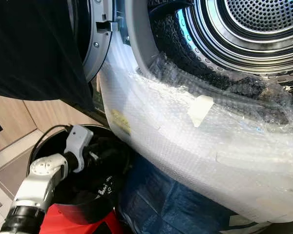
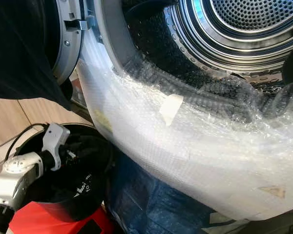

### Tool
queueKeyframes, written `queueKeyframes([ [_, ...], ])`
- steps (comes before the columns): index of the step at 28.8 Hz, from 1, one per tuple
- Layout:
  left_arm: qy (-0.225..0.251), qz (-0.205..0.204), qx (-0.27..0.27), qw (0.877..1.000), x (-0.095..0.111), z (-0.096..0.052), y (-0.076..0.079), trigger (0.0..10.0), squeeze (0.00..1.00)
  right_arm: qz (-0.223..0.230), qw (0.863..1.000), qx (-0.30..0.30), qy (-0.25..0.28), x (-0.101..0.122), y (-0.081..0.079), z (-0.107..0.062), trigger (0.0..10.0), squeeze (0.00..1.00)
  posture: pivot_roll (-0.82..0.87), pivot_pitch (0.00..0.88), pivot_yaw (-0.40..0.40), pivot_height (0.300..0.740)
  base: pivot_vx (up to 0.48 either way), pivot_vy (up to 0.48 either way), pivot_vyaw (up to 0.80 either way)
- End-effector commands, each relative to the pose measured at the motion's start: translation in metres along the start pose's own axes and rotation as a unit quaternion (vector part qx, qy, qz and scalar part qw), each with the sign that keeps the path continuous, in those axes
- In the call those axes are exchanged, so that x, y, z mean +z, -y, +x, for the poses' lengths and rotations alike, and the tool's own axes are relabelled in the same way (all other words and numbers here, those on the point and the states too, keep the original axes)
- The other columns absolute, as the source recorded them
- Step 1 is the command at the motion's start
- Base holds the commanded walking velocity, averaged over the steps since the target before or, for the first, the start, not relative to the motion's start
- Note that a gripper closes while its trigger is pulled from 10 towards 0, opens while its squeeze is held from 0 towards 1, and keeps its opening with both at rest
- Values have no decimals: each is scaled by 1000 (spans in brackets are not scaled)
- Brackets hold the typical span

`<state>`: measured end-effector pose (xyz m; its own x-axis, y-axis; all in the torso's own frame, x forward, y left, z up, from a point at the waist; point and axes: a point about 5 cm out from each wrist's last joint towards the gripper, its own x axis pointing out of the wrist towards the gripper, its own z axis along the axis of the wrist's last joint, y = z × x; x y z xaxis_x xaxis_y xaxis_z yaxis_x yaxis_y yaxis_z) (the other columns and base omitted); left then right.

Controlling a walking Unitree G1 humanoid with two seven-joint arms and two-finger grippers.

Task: Clothes washing

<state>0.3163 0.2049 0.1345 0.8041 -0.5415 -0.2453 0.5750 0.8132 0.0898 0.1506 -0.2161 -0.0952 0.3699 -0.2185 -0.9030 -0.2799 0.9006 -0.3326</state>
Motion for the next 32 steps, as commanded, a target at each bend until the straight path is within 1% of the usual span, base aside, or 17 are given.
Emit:
queueKeyframes([
  [1,-8,25,1,1000,4,-2,3,10000,0,0,1000,-4,-6,-5,1,0,10000,0,114,110,-89,740,0,0,0],
  [3,-10,27,-2,1000,4,-6,7,10000,0,-1,1000,-4,-7,-6,1,0,10000,0,115,110,-88,740,0,0,0],
  [8,-20,30,4,999,0,-9,8,10000,0,-2,1000,-3,-8,-7,1,0,10000,0,118,108,-85,740,0,0,0],
  [14,-32,19,22,999,-4,-12,9,10000,0,-2,1000,-2,-7,-7,0,0,10000,0,115,97,-78,740,0,0,0],
  [20,-34,12,39,999,-7,-15,10,10000,0,-4,1000,0,-6,-7,-1,0,10000,0,118,94,-79,740,0,0,0],
  [22,-34,10,42,998,-8,-16,9,10000,0,-4,1000,0,-6,-7,-1,0,10000,0,118,94,-79,740,0,0,0],
  [24,-34,-6,55,998,-10,-14,7,10000,0,-6,1000,1,-6,-7,-1,0,10000,0,119,88,-82,740,0,0,0],
  [29,-33,-20,62,997,-9,-11,9,10000,0,-6,1000,1,-7,-7,0,0,10000,0,117,93,-87,740,0,0,0],
  [32,-46,-23,72,996,-13,-12,9,10000,0,-4,1000,0,-7,-7,0,0,10000,0,115,101,-88,740,0,0,0],
])
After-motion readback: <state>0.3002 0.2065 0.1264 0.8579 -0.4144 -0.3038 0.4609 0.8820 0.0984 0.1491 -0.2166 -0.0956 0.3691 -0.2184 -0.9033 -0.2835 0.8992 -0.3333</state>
